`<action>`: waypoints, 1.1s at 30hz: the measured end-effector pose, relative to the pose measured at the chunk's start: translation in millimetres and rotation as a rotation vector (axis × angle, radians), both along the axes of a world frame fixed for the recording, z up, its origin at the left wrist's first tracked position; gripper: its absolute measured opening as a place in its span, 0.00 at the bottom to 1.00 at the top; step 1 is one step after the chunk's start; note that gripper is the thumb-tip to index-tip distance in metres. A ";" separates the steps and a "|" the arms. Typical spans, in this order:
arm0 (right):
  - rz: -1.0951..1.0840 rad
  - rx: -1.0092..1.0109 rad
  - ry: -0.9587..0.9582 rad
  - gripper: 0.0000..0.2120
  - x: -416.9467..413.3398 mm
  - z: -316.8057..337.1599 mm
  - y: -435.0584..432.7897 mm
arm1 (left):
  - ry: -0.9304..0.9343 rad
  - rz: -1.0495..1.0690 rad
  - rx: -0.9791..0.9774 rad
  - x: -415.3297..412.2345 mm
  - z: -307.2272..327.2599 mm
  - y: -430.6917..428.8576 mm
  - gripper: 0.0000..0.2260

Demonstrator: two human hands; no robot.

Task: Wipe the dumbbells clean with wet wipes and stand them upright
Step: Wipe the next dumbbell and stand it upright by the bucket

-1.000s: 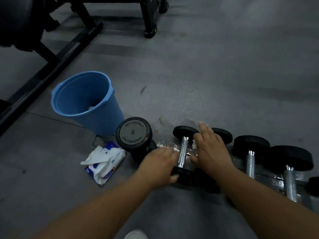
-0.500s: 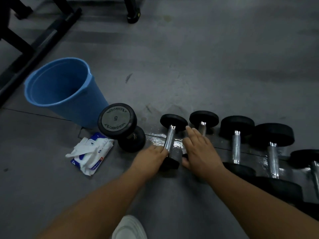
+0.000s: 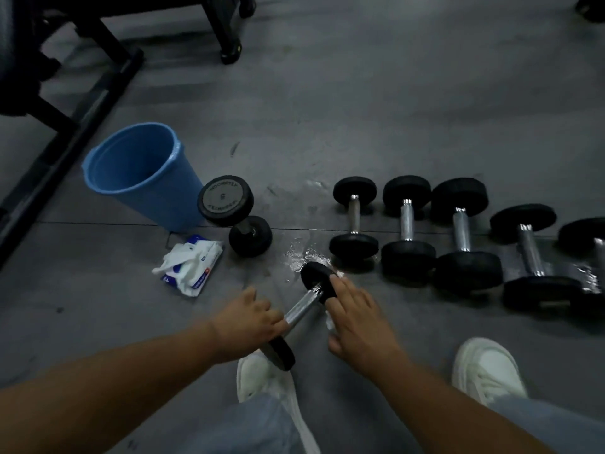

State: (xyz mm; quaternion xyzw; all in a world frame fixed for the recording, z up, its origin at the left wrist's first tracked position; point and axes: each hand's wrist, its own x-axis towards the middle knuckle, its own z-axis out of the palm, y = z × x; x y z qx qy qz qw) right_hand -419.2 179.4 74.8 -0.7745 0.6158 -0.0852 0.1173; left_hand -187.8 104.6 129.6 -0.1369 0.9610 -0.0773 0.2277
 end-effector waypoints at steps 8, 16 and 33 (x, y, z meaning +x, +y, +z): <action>-0.167 0.037 0.053 0.23 -78.5 -2.8 55.3 | 0.087 -0.285 -0.054 -108.5 -19.0 2.1 0.10; -0.230 0.106 0.031 0.20 -86.9 -39.8 55.1 | 0.242 -0.232 -0.059 -122.3 -71.6 -3.1 0.07; -0.412 0.265 -0.327 0.06 -38.6 -67.1 9.7 | 0.351 1.051 0.463 -119.0 -107.0 59.4 0.54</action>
